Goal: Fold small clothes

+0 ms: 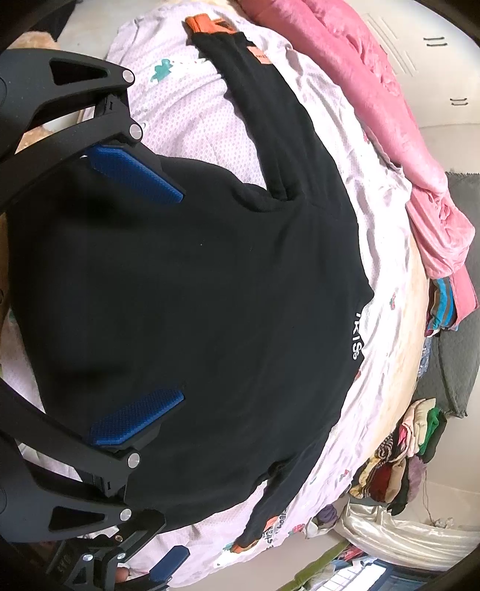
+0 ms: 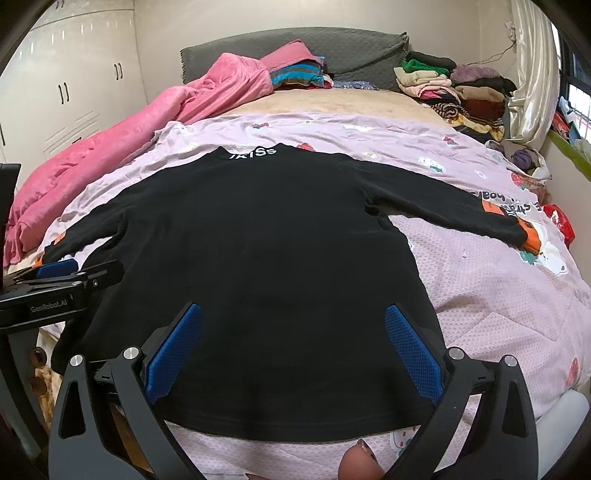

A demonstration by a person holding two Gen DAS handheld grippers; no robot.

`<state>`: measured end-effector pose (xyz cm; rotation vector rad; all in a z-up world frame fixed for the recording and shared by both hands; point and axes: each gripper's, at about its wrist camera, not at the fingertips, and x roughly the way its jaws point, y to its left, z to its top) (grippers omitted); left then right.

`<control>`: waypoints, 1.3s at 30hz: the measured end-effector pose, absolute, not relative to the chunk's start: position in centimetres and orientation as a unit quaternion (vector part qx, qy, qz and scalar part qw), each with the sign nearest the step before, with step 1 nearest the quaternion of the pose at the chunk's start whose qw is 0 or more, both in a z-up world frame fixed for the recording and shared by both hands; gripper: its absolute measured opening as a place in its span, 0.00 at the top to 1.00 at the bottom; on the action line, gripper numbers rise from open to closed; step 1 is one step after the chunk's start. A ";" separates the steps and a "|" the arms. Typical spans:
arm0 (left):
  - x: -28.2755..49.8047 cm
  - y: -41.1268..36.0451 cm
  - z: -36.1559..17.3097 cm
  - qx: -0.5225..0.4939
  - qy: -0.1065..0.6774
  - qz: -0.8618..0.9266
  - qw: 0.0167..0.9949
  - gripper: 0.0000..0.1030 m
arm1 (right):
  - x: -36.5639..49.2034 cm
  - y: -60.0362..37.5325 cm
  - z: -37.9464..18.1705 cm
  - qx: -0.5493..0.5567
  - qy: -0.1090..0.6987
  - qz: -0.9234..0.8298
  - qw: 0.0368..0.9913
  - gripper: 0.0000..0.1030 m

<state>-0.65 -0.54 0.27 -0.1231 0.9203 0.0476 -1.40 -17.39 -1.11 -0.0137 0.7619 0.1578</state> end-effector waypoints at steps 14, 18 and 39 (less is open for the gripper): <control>-0.7 -0.2 0.4 -0.062 0.442 0.024 0.895 0.09 | -1.5 -17.4 -0.9 -0.007 0.366 0.079 0.927 0.04; -0.7 -0.1 0.5 -0.061 0.442 0.025 0.895 0.09 | -1.6 -17.2 -0.8 -0.008 0.364 0.079 0.928 0.04; 0.8 1.0 0.5 -0.069 0.440 0.042 0.894 0.09 | -0.5 -17.4 -0.1 -0.005 0.353 0.074 0.933 0.04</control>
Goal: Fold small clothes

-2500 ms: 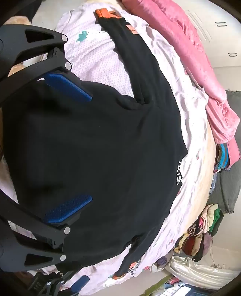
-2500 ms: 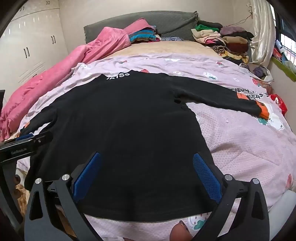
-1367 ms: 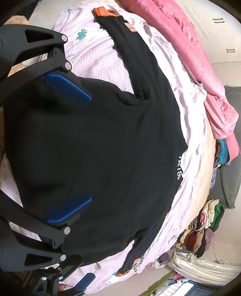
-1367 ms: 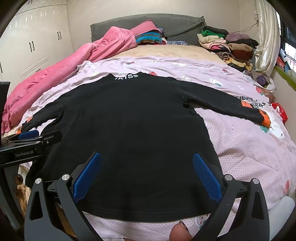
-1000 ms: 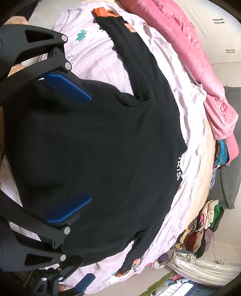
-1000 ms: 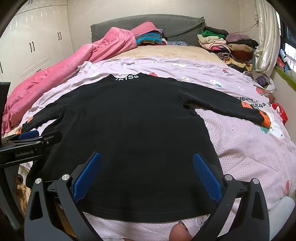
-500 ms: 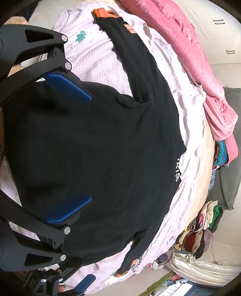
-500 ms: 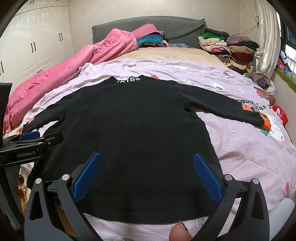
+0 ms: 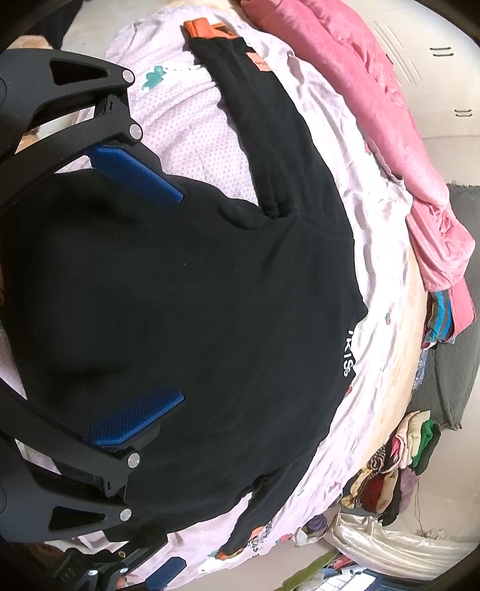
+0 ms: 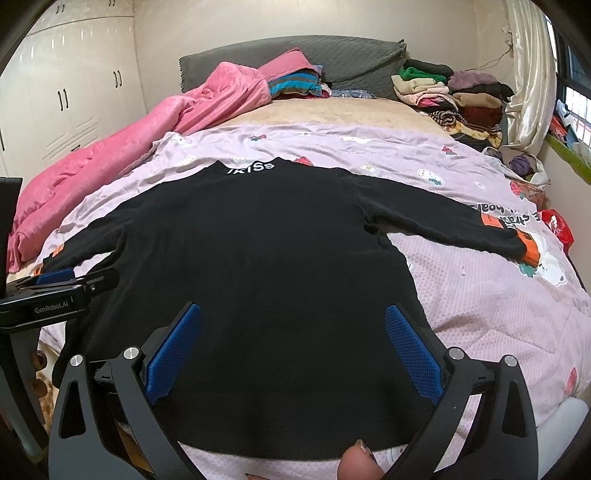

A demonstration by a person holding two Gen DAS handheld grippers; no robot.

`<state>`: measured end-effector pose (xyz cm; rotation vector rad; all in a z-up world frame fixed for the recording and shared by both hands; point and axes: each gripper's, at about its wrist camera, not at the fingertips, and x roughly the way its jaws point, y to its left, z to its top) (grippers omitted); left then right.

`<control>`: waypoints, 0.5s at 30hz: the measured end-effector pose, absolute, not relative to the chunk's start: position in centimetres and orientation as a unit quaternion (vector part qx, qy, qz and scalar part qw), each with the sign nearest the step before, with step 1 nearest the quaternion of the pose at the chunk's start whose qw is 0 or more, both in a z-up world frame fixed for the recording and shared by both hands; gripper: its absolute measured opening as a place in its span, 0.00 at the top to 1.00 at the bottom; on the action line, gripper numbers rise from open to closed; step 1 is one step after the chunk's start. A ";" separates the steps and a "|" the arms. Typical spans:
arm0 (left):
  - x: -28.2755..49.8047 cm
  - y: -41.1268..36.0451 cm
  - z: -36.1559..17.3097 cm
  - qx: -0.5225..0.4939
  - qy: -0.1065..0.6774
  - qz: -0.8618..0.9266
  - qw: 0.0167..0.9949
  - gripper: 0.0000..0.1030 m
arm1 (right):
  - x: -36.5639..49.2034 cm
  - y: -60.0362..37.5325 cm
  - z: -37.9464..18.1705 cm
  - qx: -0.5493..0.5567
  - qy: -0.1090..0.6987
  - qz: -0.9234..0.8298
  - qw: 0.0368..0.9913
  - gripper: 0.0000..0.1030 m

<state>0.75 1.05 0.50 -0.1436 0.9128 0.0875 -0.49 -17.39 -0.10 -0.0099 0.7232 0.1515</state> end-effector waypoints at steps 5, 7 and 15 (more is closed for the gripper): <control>1.7 1.2 0.2 -0.071 0.443 0.045 0.892 0.09 | 0.6 -17.8 0.0 0.000 0.354 0.066 0.933 0.04; 2.2 1.1 0.2 -0.069 0.443 0.046 0.893 0.09 | 1.0 -17.9 0.1 0.001 0.353 0.063 0.933 0.04; 4.7 -0.2 -0.1 -0.064 0.448 0.042 0.891 0.09 | 3.3 -18.5 -0.1 0.006 0.356 0.049 0.933 0.04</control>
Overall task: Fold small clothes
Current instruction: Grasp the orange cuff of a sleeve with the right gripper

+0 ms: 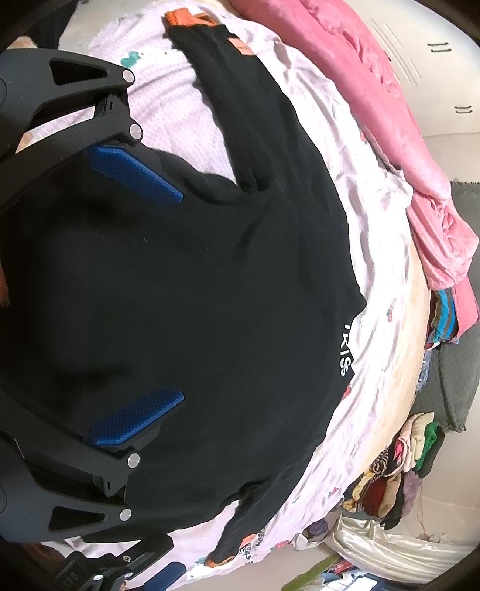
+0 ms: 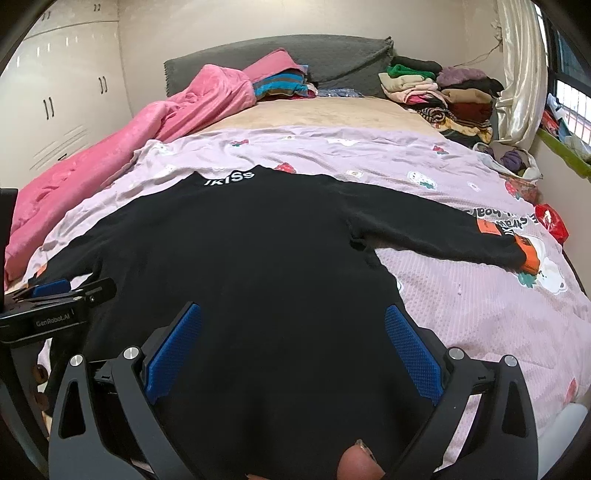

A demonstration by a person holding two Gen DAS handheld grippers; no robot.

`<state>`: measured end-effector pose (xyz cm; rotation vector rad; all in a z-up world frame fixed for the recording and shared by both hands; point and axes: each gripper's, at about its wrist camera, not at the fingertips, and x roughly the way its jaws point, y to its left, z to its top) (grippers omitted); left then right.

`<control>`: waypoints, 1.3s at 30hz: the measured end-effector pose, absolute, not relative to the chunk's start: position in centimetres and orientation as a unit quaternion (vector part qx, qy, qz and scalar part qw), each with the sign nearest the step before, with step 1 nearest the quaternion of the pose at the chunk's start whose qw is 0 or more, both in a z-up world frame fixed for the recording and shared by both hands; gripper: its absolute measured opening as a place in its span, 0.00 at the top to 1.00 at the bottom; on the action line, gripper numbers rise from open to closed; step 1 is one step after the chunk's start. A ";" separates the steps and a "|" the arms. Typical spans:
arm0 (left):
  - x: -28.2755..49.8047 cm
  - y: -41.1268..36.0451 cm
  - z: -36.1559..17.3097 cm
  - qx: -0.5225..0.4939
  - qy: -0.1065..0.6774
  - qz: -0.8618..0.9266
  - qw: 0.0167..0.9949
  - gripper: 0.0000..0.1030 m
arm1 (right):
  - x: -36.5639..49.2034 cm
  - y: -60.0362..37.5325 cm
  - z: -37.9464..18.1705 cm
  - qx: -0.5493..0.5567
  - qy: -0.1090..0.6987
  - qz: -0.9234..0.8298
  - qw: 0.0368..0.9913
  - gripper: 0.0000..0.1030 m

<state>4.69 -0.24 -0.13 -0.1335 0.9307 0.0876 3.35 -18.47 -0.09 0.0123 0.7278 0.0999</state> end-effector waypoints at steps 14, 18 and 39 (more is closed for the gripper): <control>10.2 -2.4 -0.2 -0.052 0.454 0.024 0.889 0.09 | 9.0 -22.5 -0.9 0.033 0.365 -0.007 0.930 0.04; 11.8 -2.9 -0.4 -0.045 0.456 0.024 0.888 0.09 | 10.4 -24.6 -1.2 0.043 0.368 -0.033 0.928 0.04; 17.5 -4.0 -1.7 -0.032 0.477 0.001 0.878 0.09 | 14.5 -41.3 -4.8 0.211 0.411 -0.172 0.870 0.04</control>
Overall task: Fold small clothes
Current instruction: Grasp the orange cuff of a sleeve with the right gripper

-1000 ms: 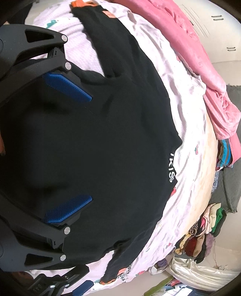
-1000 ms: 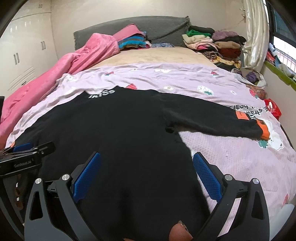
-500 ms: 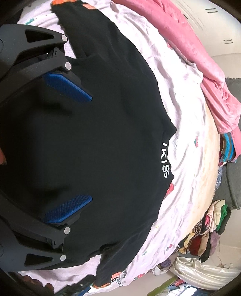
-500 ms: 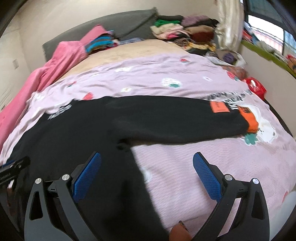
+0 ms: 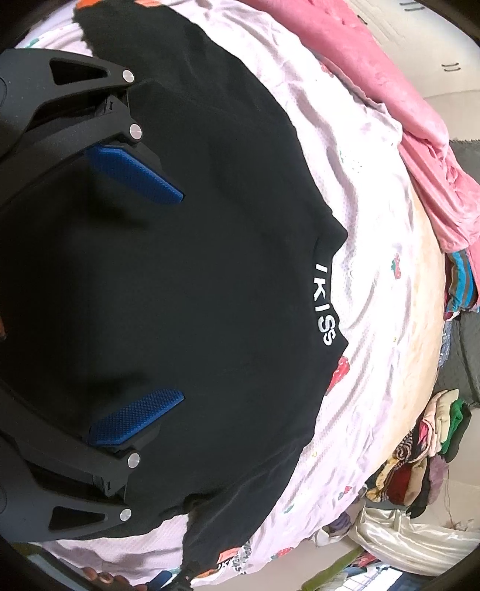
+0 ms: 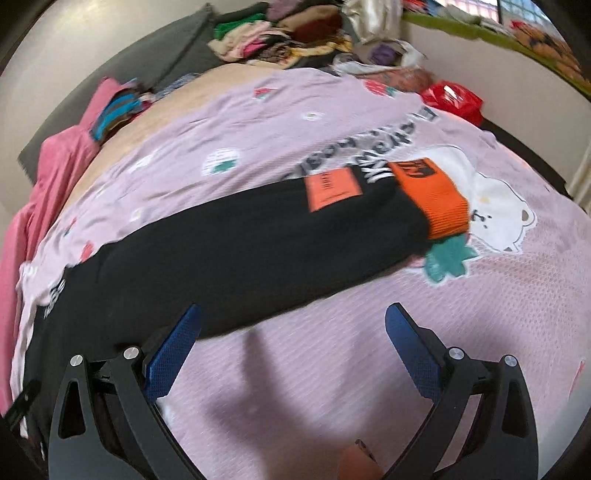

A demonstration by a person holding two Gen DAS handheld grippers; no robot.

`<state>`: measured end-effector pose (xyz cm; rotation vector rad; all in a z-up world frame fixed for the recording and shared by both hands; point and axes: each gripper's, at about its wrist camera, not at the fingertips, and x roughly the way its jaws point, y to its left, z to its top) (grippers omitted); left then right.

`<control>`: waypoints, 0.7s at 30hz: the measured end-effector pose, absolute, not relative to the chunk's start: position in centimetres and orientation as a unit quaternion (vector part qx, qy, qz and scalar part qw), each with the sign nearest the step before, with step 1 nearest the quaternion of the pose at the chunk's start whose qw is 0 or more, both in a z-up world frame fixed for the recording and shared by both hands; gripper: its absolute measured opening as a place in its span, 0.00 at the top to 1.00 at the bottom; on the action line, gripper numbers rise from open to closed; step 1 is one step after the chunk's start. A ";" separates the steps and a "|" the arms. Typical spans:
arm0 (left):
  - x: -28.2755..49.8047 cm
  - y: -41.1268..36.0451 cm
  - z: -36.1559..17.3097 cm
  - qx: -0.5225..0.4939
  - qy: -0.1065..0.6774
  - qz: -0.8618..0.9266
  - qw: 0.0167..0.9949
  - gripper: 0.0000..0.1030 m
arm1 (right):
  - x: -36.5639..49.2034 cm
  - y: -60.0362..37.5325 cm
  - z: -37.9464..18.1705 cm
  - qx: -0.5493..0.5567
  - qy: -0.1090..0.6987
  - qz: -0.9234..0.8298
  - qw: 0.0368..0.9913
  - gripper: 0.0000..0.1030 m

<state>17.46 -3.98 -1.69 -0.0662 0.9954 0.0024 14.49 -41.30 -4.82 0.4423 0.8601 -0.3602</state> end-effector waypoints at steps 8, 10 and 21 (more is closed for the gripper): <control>19.0 -4.3 -1.6 -0.030 0.475 0.002 0.880 0.09 | 15.9 -46.9 -6.5 0.289 0.415 -0.196 0.840 0.04; 19.2 -4.4 -1.6 -0.030 0.474 0.001 0.880 0.09 | 15.9 -47.9 -6.6 0.314 0.399 -0.194 0.839 0.04; 19.6 -4.5 -1.5 -0.033 0.476 -0.006 0.879 0.09 | 15.6 -49.0 -4.6 0.317 0.304 -0.176 0.881 0.89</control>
